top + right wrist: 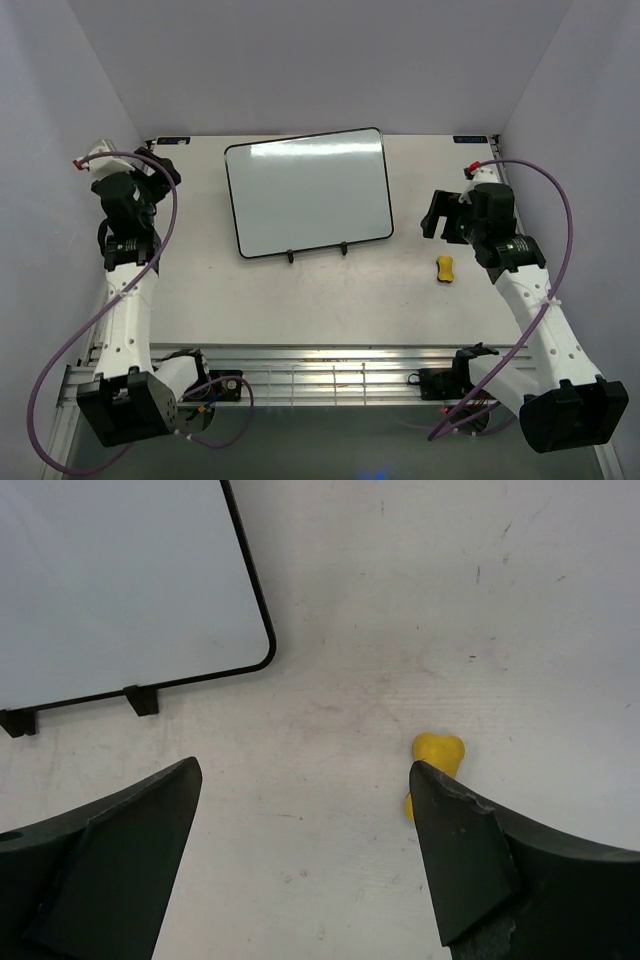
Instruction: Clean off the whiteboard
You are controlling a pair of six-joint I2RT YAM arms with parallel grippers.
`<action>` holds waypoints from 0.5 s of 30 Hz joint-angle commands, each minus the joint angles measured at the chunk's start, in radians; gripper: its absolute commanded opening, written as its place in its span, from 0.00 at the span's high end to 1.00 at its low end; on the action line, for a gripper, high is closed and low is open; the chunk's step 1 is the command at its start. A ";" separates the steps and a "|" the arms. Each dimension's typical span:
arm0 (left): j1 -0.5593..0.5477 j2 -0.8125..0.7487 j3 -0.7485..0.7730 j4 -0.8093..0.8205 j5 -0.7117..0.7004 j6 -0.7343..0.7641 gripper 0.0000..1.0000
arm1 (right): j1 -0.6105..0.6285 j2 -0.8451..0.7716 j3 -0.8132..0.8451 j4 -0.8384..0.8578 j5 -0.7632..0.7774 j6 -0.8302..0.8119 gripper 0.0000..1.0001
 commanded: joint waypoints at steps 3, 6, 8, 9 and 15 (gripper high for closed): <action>-0.113 -0.101 0.018 -0.265 0.031 0.115 0.02 | 0.068 0.006 0.137 -0.096 0.112 -0.034 0.10; -0.142 -0.179 -0.018 -0.329 0.082 0.123 0.02 | 0.071 -0.019 0.155 -0.097 0.082 -0.035 0.10; -0.173 -0.225 -0.054 -0.372 0.131 0.120 0.02 | 0.071 -0.035 0.157 -0.093 0.056 -0.040 0.10; -0.184 -0.263 -0.066 -0.391 0.142 0.122 0.02 | 0.071 -0.037 0.160 -0.093 0.033 -0.038 0.10; -0.251 -0.395 -0.117 -0.515 0.160 0.174 0.02 | 0.071 -0.078 0.126 -0.102 0.022 -0.047 0.10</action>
